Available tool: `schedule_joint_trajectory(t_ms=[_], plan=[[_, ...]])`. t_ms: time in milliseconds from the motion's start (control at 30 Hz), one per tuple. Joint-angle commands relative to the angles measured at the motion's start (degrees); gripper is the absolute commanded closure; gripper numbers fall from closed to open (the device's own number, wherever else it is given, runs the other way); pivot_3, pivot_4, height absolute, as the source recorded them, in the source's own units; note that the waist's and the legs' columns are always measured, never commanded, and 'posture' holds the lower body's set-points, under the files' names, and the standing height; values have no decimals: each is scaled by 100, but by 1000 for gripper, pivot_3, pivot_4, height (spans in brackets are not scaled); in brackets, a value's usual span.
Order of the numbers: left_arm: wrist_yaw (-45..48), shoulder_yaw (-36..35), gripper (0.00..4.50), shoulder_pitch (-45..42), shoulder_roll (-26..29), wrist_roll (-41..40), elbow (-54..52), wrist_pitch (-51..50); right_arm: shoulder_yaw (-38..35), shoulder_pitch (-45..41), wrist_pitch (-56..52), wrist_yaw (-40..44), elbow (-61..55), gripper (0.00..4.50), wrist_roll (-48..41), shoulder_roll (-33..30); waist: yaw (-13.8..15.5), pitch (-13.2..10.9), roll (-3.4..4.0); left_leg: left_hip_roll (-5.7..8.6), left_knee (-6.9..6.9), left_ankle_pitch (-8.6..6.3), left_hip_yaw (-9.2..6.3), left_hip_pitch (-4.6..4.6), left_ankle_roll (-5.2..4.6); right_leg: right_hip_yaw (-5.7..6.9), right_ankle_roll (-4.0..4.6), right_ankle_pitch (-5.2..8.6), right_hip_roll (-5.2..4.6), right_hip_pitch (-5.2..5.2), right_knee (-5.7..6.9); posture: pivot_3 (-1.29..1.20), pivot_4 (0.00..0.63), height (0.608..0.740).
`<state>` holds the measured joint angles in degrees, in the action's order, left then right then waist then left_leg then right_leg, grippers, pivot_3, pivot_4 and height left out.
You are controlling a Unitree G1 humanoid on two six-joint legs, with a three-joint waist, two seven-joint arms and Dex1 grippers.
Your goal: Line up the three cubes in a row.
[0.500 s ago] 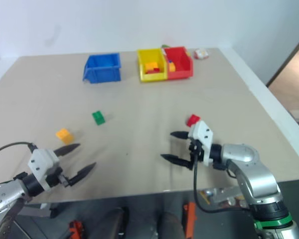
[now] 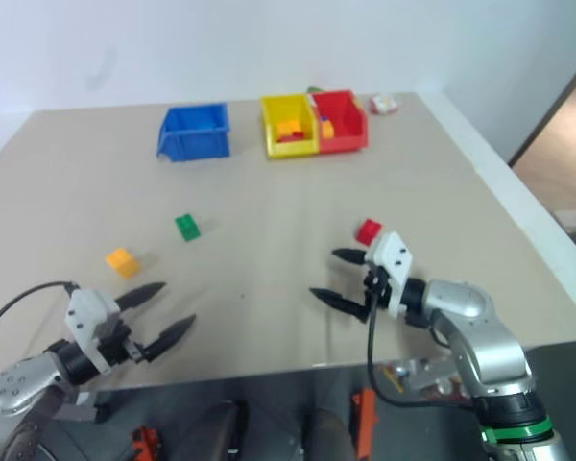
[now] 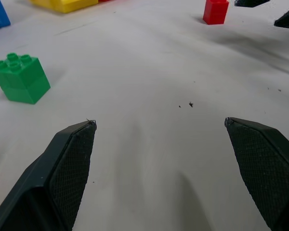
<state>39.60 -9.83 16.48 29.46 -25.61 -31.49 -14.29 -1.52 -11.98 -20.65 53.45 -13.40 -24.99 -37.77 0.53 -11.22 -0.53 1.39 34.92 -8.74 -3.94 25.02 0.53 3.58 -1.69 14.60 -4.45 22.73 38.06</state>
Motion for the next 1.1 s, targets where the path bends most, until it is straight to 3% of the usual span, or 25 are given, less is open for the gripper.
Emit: schedule_joint_trajectory(t_ms=[33,133,300,567,1100], plan=[[48,95,72,-37,75,-100,-329,-37,-169,16,-3,-113,-214,0,-108,54,0,0,0,-4,0,0,2,0,0,-3,4,-1,5,2,0,0,150,740],[260,266,72,-103,198,-97,-420,-1,-291,-101,-45,-448,-225,0,-116,195,0,0,0,-16,3,0,9,0,0,-13,17,-6,16,9,0,0,150,740],[1098,811,72,-446,880,-67,-484,-72,-612,-1572,536,-1422,1318,0,511,412,-25,-1,0,-49,7,11,70,1,6,-24,55,-53,35,44,1,0,150,740],[1258,991,72,-1037,1080,-497,-516,-671,-155,-2546,1159,-616,3349,0,996,352,-8,9,-17,-117,22,17,150,9,1,-48,57,-57,94,45,-2,0,150,740],[965,874,72,-1179,1011,-812,-873,-1023,91,-3271,1908,190,5236,0,1473,378,-19,8,-17,-171,41,12,230,-5,-2,-113,66,-88,138,57,-2,0,150,740]])
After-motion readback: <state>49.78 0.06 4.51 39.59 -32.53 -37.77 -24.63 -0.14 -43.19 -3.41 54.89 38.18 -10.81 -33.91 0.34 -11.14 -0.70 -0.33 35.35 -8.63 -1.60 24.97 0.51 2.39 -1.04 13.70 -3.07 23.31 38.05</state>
